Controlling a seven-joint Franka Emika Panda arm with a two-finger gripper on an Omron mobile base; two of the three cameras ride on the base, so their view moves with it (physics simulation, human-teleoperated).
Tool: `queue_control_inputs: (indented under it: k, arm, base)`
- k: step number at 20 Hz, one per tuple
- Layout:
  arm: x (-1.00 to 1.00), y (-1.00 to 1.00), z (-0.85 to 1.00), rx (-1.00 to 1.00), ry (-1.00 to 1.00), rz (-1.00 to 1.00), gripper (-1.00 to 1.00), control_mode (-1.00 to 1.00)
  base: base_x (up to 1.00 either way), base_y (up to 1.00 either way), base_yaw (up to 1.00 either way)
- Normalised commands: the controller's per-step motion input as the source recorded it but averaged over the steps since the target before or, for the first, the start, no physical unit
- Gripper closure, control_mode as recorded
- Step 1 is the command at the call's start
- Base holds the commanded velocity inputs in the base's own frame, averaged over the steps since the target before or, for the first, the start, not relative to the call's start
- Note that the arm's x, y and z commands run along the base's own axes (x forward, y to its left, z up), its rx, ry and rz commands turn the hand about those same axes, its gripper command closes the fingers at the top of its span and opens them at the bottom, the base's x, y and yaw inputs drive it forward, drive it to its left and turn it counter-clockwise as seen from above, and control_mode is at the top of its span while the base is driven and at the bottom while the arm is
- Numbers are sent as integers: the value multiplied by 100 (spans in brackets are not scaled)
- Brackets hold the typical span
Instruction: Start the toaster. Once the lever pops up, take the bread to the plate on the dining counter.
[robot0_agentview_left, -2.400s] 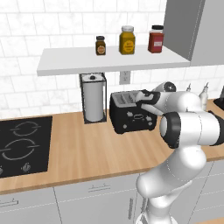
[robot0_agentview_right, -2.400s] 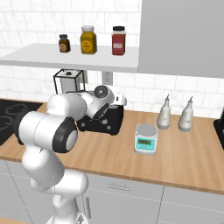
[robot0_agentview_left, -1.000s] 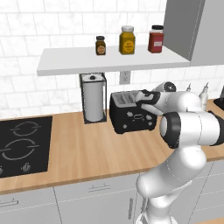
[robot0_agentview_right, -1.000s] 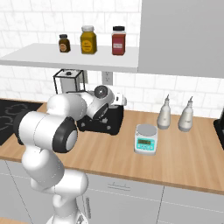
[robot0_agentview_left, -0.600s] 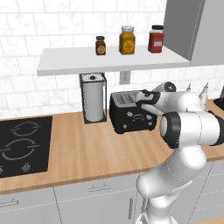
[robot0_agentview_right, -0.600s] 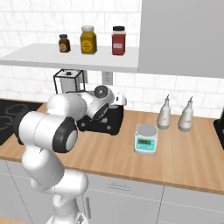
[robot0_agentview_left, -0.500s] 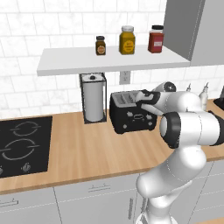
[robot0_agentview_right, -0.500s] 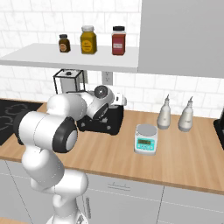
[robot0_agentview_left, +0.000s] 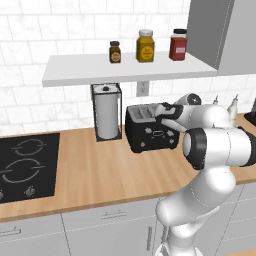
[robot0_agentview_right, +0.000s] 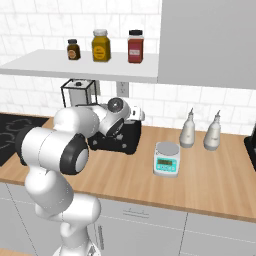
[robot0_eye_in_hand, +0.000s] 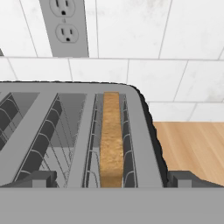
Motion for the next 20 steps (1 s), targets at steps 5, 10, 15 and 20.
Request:
queue_control_inputs:
  k: [5,10,15,20]
  arm:
    - [0,0,0,0,0,0,-100,-100]
    - [0,0,0,0,0,0,-100,-100]
    - [0,0,0,0,0,0,-100,-100]
    - [0,0,0,0,0,0,-100,-100]
  base:
    - [0,0,0]
    - [0,0,0]
    - [0,0,0]
    - [0,0,0]
